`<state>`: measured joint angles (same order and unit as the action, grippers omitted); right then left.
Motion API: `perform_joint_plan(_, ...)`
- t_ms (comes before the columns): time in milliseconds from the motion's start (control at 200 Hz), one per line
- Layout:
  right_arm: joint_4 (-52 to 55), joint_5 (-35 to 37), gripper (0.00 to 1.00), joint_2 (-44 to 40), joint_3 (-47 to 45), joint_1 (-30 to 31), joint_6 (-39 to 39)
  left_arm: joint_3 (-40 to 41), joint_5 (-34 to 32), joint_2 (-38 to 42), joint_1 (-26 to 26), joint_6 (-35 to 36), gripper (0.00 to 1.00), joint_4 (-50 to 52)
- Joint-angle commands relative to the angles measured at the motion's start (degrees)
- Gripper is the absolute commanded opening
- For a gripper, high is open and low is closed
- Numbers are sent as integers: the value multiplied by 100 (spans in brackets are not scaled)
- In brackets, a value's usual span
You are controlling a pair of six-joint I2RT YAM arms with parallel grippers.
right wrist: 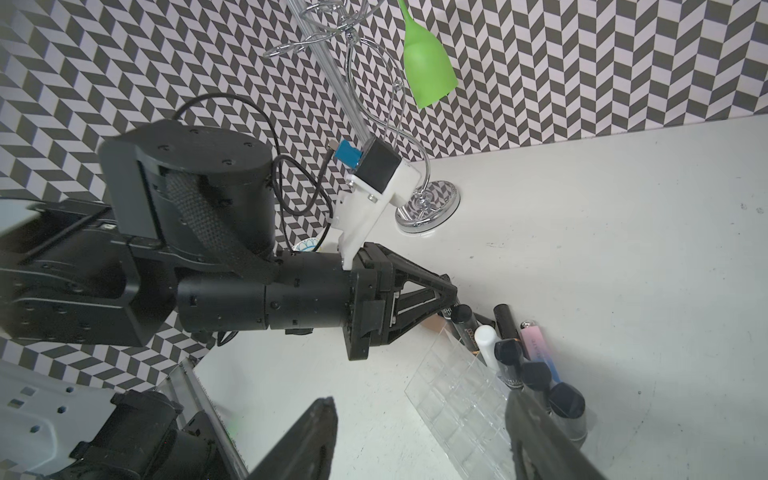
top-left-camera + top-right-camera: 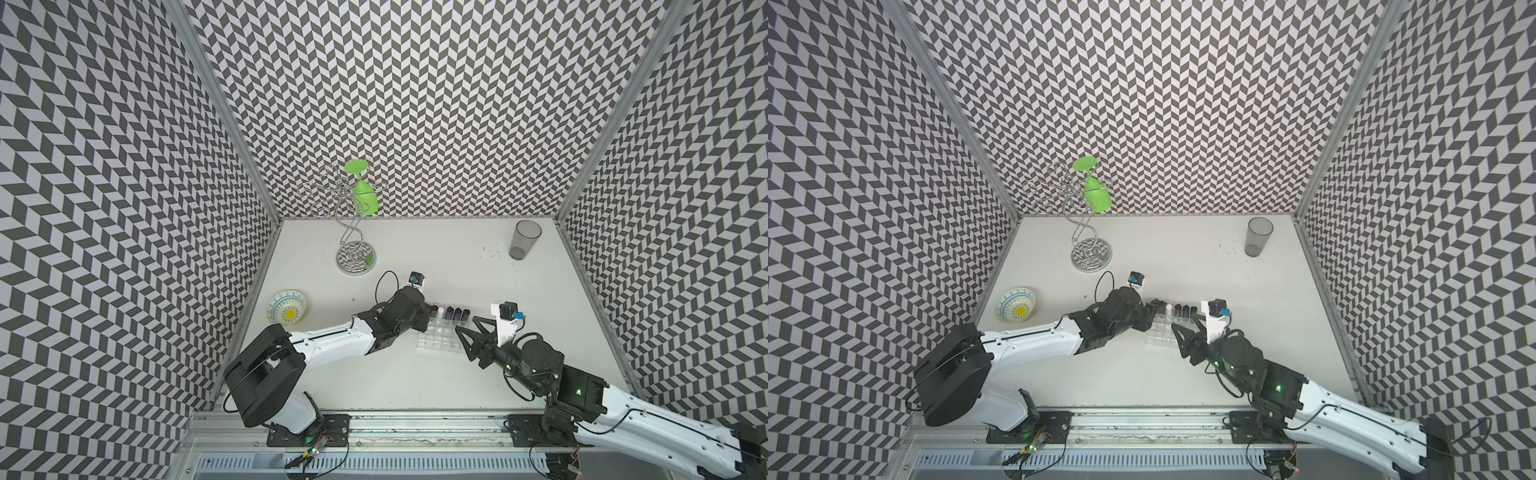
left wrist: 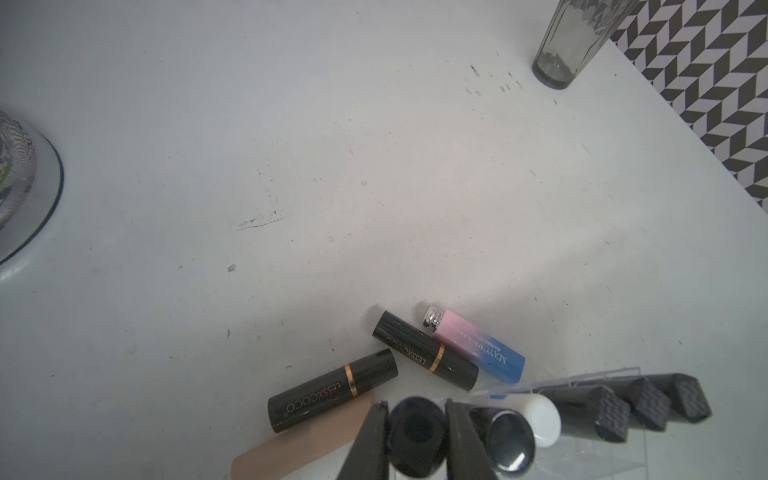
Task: Arrange the lipsticks in the organizer
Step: Place the lipstick in the storage box.
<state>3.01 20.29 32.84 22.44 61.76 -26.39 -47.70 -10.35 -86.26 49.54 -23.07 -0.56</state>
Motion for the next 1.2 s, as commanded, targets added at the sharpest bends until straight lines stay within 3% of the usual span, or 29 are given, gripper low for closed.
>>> perform_joint_plan(0,-197,122,68,-115,-33,23,12,100,99,-102,65,31,0,-124)
perform_joint_plan(25,-200,129,68,-128,-45,28,11,119,103,-106,82,11,0,-153)
perform_joint_plan(60,-223,140,68,-124,-61,25,12,136,103,-118,97,-3,8,-185)
perform_joint_plan(110,-233,171,69,-113,-81,24,13,175,16,-114,141,-51,29,-225)
perform_joint_plan(165,-227,202,69,-79,-82,28,6,192,-72,-102,161,-147,43,-190)
perform_joint_plan(346,-221,194,69,21,-64,29,4,248,-272,150,232,-430,56,-50)
perform_joint_plan(511,-350,111,69,50,-136,25,-34,422,-963,713,185,-850,60,293)
perform_joint_plan(711,-514,10,69,389,-180,21,-72,842,-890,997,-184,-995,63,343)
perform_joint_plan(781,-580,-76,68,475,-186,23,-73,987,-573,812,-484,-741,61,71)
perform_joint_plan(931,-647,-132,68,437,-248,27,-82,1450,860,757,-1241,0,57,-1204)
perform_joint_plan(1092,-571,-170,68,214,-298,24,-91,1846,1342,1007,-1259,240,59,-2056)
perform_joint_plan(1197,-617,-189,68,151,-328,22,-85,1792,1652,591,-1326,541,58,-2205)
